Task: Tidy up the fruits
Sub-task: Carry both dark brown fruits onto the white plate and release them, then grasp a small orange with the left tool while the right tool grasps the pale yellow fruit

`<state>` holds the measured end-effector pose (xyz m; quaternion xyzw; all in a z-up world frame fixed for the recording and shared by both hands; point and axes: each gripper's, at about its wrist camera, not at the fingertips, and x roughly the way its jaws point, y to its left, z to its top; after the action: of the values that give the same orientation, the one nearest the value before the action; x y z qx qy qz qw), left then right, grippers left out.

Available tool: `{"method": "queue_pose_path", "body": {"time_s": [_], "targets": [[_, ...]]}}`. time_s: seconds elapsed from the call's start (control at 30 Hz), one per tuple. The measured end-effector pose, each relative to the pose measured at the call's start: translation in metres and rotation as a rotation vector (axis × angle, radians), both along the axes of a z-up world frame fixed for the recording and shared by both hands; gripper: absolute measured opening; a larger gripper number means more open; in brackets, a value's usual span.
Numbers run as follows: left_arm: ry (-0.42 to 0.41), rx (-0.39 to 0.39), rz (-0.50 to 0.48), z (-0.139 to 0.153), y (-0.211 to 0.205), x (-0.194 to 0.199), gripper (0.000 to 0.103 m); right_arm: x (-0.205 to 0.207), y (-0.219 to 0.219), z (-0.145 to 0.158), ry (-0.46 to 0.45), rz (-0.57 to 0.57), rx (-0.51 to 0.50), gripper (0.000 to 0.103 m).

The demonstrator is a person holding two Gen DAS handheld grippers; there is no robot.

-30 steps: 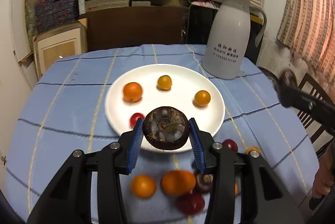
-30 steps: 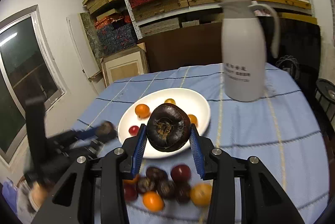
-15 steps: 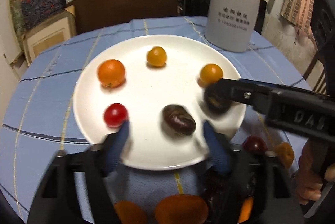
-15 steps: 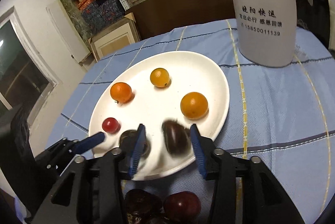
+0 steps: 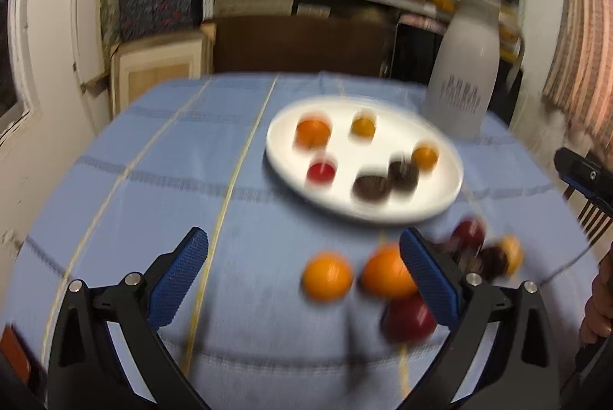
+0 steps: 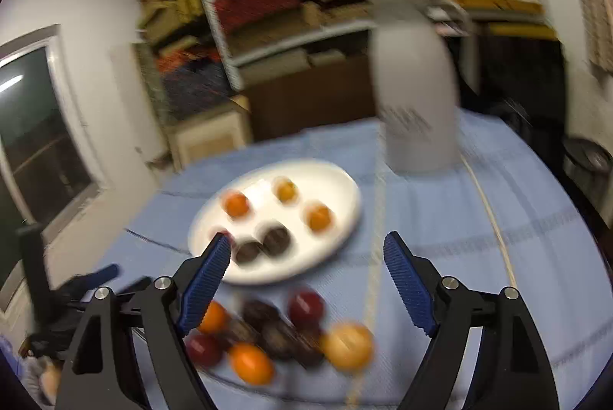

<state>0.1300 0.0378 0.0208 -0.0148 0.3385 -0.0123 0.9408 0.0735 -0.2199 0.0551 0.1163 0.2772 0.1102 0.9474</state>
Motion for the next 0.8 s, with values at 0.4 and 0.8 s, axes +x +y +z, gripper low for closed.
{"method": "queue_pose_path", "body": {"time_s": [0.4, 0.8], "targets": [[0.032, 0.191, -0.093, -0.027, -0.043, -0.028, 0.098, -0.006, -0.041, -0.045, 0.165, -0.103, 0.100, 0.087], [0.065, 0.105, -0.030, -0.024, -0.017, -0.018, 0.098, 0.002, -0.032, -0.059, 0.253, -0.058, 0.057, 0.068]]}}
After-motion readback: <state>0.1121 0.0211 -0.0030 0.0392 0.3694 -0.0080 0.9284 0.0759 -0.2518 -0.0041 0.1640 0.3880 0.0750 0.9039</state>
